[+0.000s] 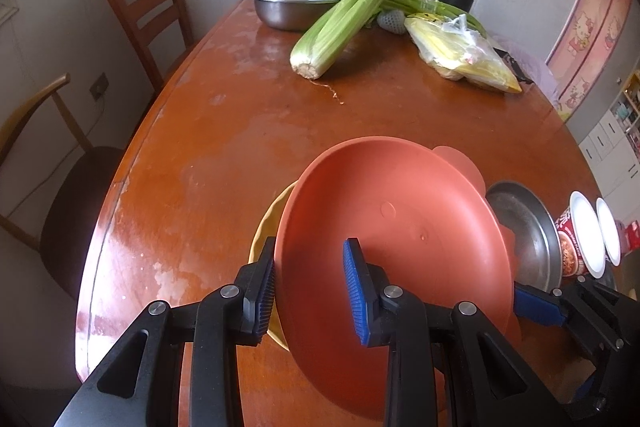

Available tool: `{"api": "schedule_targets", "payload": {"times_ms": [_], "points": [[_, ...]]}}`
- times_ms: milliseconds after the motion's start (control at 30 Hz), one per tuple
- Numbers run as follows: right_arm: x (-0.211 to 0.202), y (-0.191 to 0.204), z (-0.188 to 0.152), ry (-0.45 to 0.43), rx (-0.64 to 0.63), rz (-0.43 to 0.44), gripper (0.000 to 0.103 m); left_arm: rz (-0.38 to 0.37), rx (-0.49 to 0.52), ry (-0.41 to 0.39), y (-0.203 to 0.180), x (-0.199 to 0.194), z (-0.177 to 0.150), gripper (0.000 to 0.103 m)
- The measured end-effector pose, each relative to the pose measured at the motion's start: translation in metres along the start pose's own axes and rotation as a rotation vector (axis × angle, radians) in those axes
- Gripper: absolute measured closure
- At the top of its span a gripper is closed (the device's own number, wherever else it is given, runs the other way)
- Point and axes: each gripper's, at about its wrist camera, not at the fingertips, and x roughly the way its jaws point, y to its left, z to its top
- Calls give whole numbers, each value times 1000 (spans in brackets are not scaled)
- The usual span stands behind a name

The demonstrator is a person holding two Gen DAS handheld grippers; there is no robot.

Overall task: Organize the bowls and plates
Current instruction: 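Lift the orange plate with the left gripper and lower it onto the shell bowl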

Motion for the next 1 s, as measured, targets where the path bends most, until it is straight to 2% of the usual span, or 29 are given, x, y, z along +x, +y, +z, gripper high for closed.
{"api": "schedule_targets", "payload": {"times_ms": [467,1000], "points": [[5,10,1,26,-24,24,47,29,-11,9,5,14,10,69],[-2,6,1,18,-13,39,47,43,-26,-13,10,7,15,69]]}}
